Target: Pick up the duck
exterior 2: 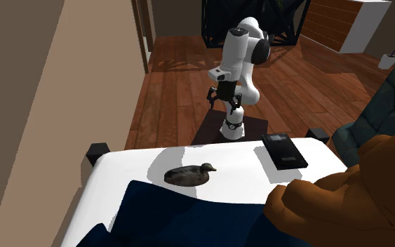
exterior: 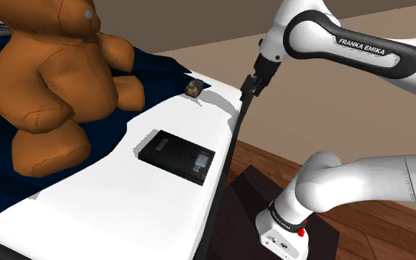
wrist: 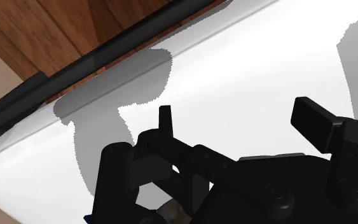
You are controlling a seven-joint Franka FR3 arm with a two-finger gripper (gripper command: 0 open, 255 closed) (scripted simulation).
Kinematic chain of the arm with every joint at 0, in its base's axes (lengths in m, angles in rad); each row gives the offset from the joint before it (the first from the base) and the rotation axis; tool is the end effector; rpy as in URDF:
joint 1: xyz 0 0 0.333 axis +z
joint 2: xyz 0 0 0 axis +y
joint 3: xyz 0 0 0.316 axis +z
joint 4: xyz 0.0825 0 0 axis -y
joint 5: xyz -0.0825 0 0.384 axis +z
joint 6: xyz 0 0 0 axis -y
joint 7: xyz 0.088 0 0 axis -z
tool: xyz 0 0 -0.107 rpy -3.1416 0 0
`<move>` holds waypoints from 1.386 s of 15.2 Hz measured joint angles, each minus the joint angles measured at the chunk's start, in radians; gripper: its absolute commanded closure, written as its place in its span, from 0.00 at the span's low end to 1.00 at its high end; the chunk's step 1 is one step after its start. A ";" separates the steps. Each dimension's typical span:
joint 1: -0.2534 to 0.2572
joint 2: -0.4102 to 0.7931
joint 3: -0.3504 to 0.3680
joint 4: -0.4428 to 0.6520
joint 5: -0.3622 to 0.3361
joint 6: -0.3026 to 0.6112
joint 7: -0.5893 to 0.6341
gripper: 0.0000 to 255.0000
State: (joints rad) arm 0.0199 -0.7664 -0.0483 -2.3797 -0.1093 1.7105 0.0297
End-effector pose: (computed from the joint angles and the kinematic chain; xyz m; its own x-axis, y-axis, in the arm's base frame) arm 0.3253 -0.0236 0.5859 0.9946 -0.0325 0.0983 -0.0397 -0.9966 0.0728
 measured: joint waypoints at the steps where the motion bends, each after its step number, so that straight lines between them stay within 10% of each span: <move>1: 0.000 0.000 0.000 0.000 0.000 0.000 0.000 0.00; 21: -0.120 0.846 0.013 0.697 0.187 0.020 0.618 0.00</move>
State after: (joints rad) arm -0.0998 0.0792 -0.0357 -1.6832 0.0773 1.7301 0.6478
